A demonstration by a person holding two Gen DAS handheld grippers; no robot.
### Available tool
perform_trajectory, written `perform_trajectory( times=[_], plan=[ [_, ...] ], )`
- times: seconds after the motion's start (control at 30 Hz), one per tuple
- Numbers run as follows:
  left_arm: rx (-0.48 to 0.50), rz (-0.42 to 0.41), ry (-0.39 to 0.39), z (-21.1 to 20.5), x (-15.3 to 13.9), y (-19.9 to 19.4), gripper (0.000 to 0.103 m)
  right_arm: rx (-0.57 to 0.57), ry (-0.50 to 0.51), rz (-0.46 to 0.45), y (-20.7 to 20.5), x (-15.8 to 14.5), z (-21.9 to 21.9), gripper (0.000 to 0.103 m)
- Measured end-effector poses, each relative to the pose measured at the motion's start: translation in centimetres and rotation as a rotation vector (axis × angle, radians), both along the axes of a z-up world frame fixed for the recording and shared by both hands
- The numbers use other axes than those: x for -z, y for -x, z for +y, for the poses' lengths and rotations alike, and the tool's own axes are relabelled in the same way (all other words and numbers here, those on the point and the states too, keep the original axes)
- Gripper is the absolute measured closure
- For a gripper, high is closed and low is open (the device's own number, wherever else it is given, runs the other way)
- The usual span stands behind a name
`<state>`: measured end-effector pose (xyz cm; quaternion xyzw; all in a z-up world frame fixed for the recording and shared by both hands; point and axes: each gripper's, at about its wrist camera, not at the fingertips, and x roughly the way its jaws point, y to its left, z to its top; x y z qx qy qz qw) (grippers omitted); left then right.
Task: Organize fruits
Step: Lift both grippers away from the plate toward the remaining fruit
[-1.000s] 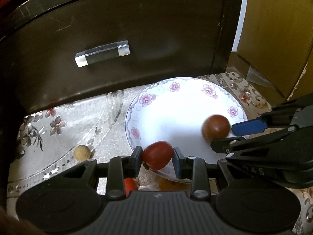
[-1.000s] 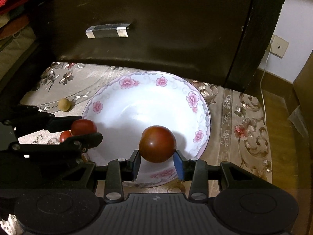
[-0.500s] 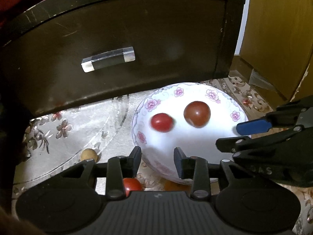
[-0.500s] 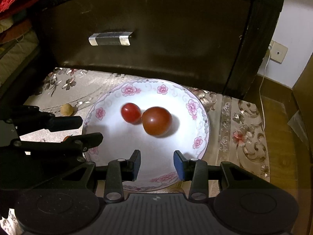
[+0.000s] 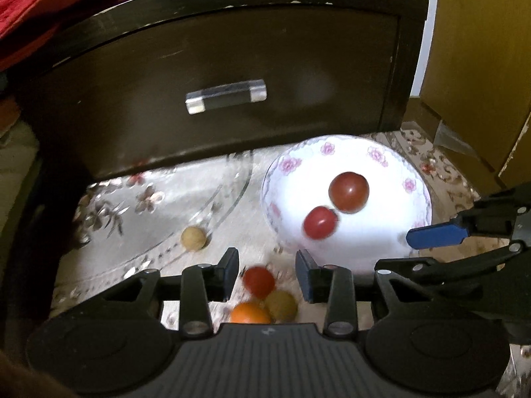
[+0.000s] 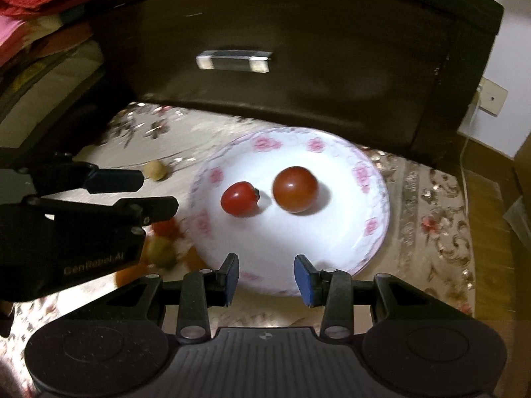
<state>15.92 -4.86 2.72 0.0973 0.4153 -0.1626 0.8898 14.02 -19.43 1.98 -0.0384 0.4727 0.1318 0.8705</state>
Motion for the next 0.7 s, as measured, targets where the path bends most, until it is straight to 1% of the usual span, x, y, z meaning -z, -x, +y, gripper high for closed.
perform_trajectory(
  times=[0.2, 0.43, 0.57, 0.7],
  plan=[
    [-0.001, 0.019, -0.022, 1.3, 0.1, 2.4, 0.060, -0.047, -0.013, 0.015, 1.9, 0.0, 0.9, 0.068],
    [0.012, 0.082, -0.056, 2.5, 2.3, 4.4, 0.059, -0.064, -0.010, 0.057, 2.6, 1.5, 1.7, 0.068],
    [0.006, 0.110, -0.051, 3.2, 3.2, 4.5, 0.059, -0.053, -0.014, 0.054, 2.4, 2.2, 2.1, 0.068],
    [-0.001, 0.133, -0.019, 3.8, 3.5, 4.3, 0.059, -0.024, -0.045, 0.067, 1.7, 2.7, 2.3, 0.068]
  ],
)
